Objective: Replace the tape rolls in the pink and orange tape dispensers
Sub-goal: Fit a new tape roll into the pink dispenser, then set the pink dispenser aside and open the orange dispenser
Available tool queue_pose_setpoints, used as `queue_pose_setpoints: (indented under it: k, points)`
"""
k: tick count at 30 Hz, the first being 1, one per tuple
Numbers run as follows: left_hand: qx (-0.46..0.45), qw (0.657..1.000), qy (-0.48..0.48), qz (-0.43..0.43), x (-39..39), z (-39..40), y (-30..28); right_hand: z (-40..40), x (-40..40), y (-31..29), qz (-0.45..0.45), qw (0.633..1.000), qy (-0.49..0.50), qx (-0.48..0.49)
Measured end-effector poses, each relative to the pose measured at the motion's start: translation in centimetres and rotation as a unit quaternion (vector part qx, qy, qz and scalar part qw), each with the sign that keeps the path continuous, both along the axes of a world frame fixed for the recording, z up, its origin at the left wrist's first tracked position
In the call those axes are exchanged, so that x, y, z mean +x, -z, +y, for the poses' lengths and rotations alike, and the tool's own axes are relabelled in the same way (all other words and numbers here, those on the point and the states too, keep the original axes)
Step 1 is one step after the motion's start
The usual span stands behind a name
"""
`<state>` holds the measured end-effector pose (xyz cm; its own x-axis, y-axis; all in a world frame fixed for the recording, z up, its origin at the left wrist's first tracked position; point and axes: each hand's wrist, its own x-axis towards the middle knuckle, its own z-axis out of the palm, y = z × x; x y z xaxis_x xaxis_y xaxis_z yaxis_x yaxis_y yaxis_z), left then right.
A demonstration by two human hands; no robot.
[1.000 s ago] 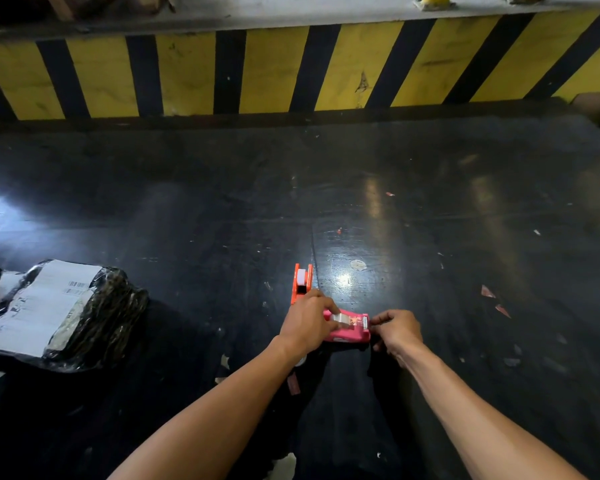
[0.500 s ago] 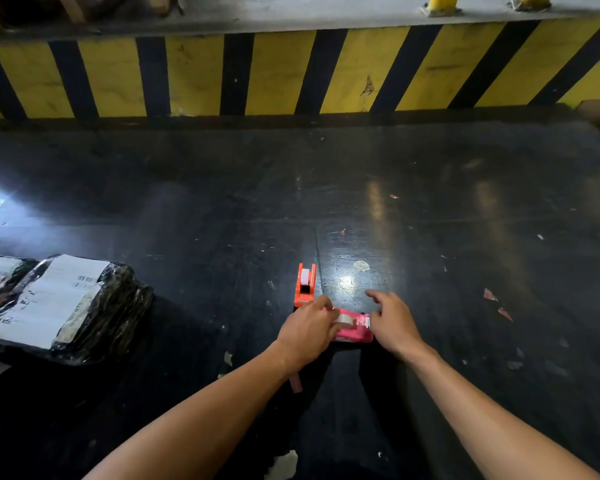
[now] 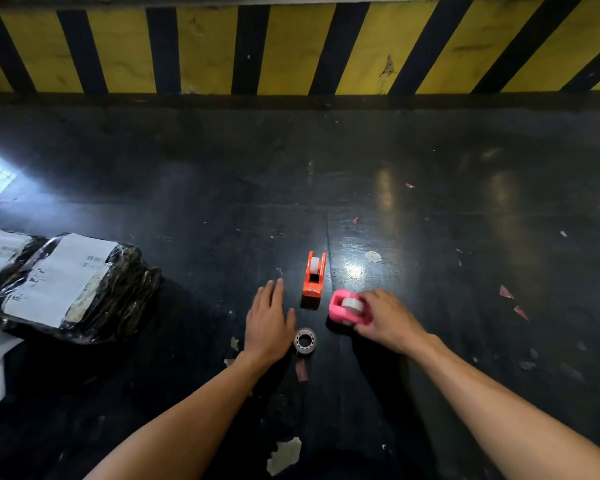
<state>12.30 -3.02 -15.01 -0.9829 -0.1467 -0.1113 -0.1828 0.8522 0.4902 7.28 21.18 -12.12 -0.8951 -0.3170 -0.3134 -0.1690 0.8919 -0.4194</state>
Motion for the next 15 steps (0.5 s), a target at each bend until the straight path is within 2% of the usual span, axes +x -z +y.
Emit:
queue_pose_setpoints:
  k: [3, 5, 8, 15]
  points:
    - [-0.066, 0.993, 0.033, -0.088, 0.4, -1.1, 1.8, 0.2, -1.4, 0.0, 0.027, 0.992, 0.117, -0.040]
    - [-0.073, 0.991, 0.050, -0.103, 0.5, -1.2, 2.4, -0.2, -2.5, -0.5, 0.039, 0.975, 0.210, -0.064]
    - [-0.085, 0.988, 0.054, -0.116, 0.4, -1.2, 2.6, -1.0, -4.2, -0.8, 0.029, 0.951, 0.297, -0.086]
    - [-0.094, 0.986, 0.063, -0.120, 0.4, -1.1, 2.7, -2.3, -5.2, 0.3, 0.026, 0.938, 0.339, -0.063]
